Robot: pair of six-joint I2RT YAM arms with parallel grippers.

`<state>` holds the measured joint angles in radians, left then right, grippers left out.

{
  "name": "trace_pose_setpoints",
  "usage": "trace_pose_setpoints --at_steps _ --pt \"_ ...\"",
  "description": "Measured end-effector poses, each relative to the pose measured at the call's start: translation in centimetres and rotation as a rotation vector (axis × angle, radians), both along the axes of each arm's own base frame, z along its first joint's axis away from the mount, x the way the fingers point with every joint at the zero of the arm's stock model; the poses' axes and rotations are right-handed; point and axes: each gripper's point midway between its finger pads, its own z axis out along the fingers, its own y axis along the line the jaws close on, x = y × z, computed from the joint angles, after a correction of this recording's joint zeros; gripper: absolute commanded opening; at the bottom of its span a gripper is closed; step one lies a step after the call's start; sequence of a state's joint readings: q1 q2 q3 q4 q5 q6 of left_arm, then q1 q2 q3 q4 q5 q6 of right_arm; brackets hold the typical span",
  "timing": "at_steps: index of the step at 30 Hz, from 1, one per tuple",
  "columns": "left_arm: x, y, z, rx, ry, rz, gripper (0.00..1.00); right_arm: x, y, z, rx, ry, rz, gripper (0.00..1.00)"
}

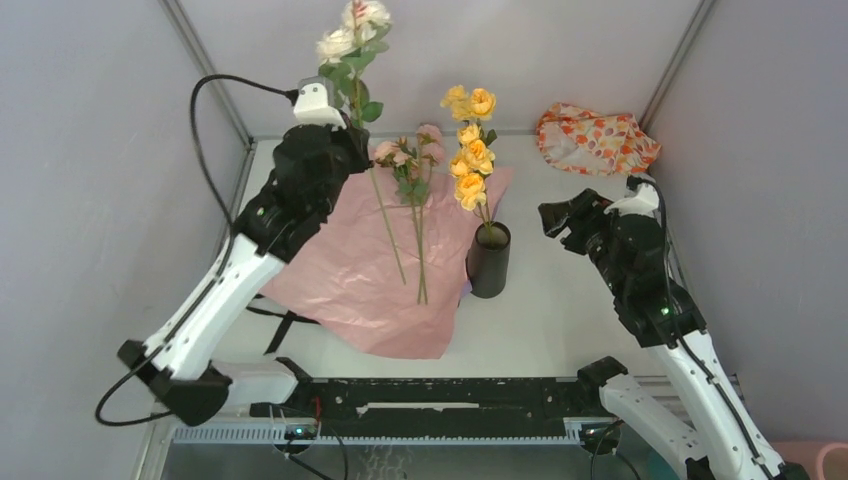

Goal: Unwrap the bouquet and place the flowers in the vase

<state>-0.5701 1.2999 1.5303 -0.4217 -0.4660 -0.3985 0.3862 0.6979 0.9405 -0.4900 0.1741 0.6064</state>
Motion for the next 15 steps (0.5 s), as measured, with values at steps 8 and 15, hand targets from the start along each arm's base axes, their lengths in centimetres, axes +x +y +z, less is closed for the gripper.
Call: trace_pose_setpoints --at_steps 8,15 --pt "-8.9 -1.1 12.5 -0.098 -0.383 -0.176 0.0 -0.8 -0.4 0.5 0.012 -0.02 -0.009 0.74" --pt "-12.9 -2.6 17.4 -0.215 -0.599 -0.336 0.0 -1.5 -1.1 0.6 0.009 -0.025 -0.027 0.74"
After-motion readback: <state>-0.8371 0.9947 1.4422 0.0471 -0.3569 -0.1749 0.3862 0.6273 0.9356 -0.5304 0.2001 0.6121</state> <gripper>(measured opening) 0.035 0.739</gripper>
